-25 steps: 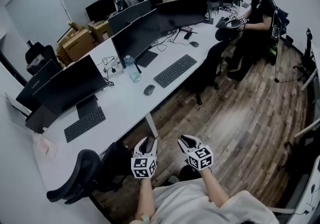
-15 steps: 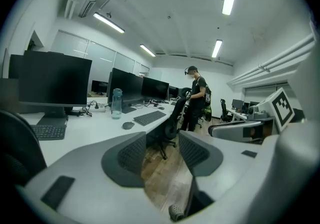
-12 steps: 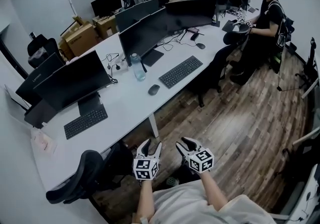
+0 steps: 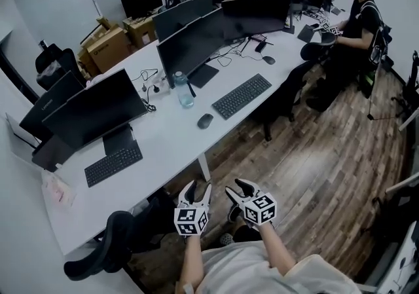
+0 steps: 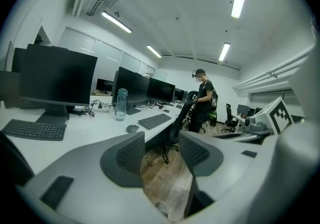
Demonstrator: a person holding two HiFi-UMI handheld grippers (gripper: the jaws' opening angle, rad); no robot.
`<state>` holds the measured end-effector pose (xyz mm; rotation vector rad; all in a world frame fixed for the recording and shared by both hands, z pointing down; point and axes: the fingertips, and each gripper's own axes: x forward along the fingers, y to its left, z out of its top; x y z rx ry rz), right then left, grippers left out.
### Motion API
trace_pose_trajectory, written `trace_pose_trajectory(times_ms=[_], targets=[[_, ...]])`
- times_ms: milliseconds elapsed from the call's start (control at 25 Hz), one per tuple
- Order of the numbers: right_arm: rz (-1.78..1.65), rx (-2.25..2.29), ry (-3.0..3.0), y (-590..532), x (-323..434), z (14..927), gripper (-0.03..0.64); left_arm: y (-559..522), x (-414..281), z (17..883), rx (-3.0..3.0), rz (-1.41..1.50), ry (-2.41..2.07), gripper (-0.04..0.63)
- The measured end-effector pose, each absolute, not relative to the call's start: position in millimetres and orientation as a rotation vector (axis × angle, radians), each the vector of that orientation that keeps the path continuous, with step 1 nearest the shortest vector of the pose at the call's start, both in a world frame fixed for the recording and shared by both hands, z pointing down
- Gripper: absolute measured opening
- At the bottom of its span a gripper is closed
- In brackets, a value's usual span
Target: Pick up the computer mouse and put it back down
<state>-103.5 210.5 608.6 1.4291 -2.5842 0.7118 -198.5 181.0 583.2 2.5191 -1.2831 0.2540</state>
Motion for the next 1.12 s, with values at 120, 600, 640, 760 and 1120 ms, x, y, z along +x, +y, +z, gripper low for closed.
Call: trace_pose_trajectory(times_ms=[120,600,640,760,1120], targets=[[0.705,1.448,-2.589,190,-98,604,0.204,161,-187,581,2.534,0.248,-1.26,0.206],[0.659,1.536,-2.57,107,-47,588,0.213,63,-142,572,2.569,0.254,-1.211,0.206],[0.67,1.556,-2.569,101,-41,589,0.213,57,-138,571,2.578,0.267,-1.2,0.206],[0.702,1.59,-2.561,83,-26,593,0.213,41,-127,566,2.589,0.277,-1.192,0.206],[0.772,1.555,-2.589,37,-13,608,0.189,-4,-121,575,2.559,0.377,-1.217,0.204]])
